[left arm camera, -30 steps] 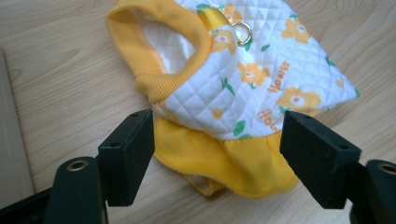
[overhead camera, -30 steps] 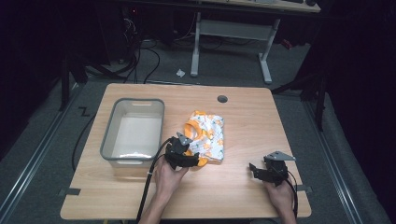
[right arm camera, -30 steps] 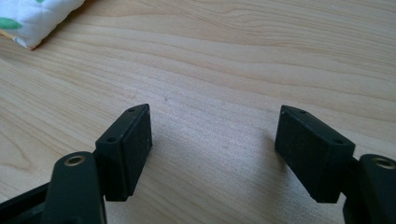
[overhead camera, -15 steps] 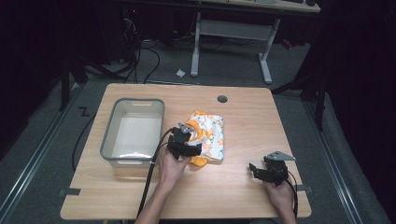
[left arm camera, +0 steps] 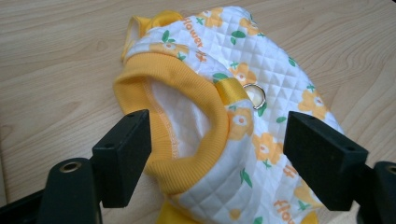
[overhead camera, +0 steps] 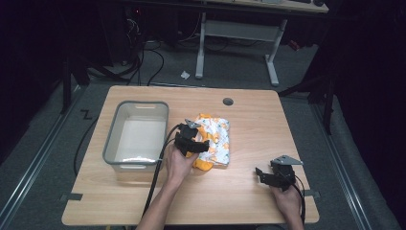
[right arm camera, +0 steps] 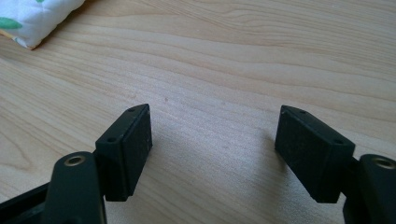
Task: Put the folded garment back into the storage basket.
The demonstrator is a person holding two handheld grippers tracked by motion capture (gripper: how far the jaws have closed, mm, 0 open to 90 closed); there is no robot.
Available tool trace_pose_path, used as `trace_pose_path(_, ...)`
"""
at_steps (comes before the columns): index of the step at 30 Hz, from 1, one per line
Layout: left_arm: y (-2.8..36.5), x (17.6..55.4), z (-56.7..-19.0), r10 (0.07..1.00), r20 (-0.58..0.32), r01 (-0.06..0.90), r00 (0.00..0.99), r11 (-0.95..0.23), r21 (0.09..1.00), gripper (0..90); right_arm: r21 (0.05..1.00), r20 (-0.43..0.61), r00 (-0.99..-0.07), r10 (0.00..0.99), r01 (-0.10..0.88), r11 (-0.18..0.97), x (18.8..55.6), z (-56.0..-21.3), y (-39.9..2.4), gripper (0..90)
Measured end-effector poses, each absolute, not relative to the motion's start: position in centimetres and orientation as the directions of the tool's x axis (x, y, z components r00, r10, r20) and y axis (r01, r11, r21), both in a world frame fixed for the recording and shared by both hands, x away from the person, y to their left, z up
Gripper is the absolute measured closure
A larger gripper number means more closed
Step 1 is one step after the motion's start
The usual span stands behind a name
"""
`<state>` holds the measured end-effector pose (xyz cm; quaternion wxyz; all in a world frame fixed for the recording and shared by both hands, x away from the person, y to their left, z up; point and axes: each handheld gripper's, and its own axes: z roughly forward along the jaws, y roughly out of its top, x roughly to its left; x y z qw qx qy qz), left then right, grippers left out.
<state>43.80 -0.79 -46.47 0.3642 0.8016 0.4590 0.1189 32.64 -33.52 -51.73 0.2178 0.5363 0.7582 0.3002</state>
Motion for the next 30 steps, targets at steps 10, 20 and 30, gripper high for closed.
trace_pose_path(10, -2.0, 45.7, -47.4, 0.832, -0.141, 0.68, 0.537, -0.328, 0.655, 22.1, 0.689, -0.009, -0.331, 0.944, 0.682, 0.246, 32.6, -51.7, -33.5, 27.5)
trace_pose_path(20, -2.2, 46.8, -49.4, 0.857, -0.106, 0.709, 0.504, -0.341, 0.618, 21.8, 0.688, -0.009, -0.332, 0.943, 0.682, 0.246, 32.6, -51.7, -33.5, 27.5)
trace_pose_path(30, -1.9, 47.4, -50.9, 0.857, -0.125, 0.746, 0.501, -0.354, 0.565, 23.3, 0.688, -0.008, -0.331, 0.943, 0.682, 0.246, 32.6, -51.7, -33.5, 27.5)
